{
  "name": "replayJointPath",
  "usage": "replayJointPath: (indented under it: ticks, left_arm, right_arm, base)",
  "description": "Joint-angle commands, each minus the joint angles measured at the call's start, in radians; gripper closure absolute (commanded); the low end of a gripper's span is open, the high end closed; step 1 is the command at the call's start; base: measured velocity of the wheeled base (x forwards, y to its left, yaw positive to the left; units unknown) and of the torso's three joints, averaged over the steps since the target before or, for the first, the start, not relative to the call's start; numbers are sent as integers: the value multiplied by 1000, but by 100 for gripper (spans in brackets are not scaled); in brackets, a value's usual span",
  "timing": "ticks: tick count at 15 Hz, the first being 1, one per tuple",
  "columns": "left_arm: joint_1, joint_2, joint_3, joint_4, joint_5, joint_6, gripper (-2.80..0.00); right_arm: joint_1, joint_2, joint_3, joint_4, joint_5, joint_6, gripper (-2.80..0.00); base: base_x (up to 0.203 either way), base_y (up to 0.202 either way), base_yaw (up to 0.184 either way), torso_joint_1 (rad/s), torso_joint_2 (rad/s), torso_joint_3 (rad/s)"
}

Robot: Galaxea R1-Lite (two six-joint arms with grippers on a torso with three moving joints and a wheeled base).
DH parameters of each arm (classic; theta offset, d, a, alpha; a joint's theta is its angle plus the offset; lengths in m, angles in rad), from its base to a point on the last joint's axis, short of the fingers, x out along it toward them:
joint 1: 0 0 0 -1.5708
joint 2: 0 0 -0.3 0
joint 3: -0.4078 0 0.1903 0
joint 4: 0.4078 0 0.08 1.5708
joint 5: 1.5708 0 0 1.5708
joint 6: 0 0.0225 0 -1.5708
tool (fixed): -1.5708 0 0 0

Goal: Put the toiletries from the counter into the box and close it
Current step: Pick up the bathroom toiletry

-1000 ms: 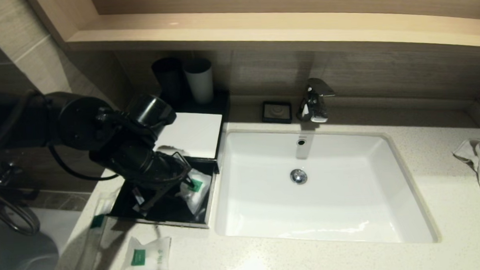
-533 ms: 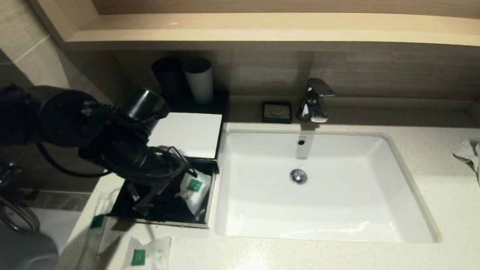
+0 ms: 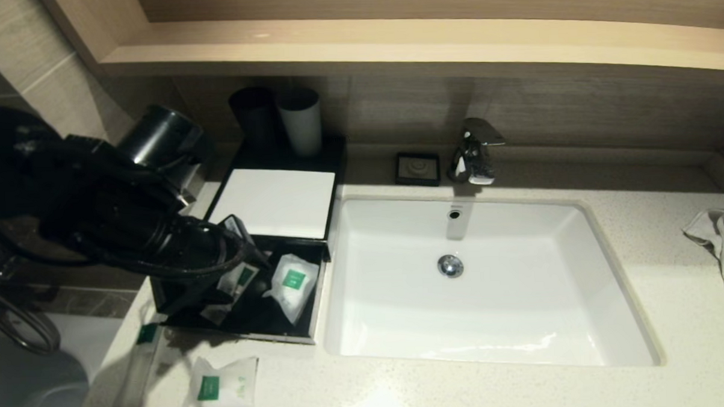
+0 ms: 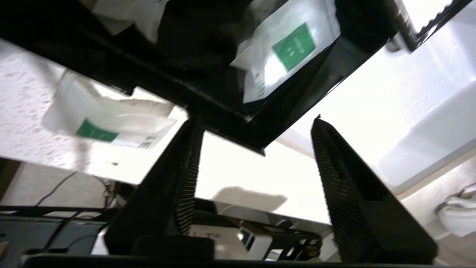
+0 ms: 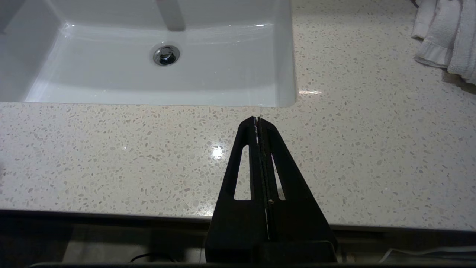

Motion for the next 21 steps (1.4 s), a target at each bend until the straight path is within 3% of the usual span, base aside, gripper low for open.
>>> replayJointPath:
  ticks: [1,7,11,16,18,21]
  left_arm:
    - [0,-74,32,23,-1,33,0]
    - [-1,-245,270,24,-3,200,0]
    - [-2,-309,378,16,-3,236,0]
    - [-2,-353,522,-6,-5,393,0]
    - [-2,-348,587,-78,-5,454,0]
    - [-2,-345,667,-236,-3,473,0]
  right_arm:
    - [-1,0,0,0,0,0,0]
    - [0,0,0,0,0,0,0]
    - [0,0,0,0,0,0,0]
    - [0,0,0,0,0,0,0]
    - [0,0,0,0,0,0,0]
    - [0,0,0,0,0,0,0]
  base:
    - [0,0,0,0,0,0]
    - [0,0,0,0,0,0]
    - [0,0,0,0,0,0]
    - [0,0,0,0,0,0]
    - [0,0,0,0,0,0]
    - [0,0,0,0,0,0]
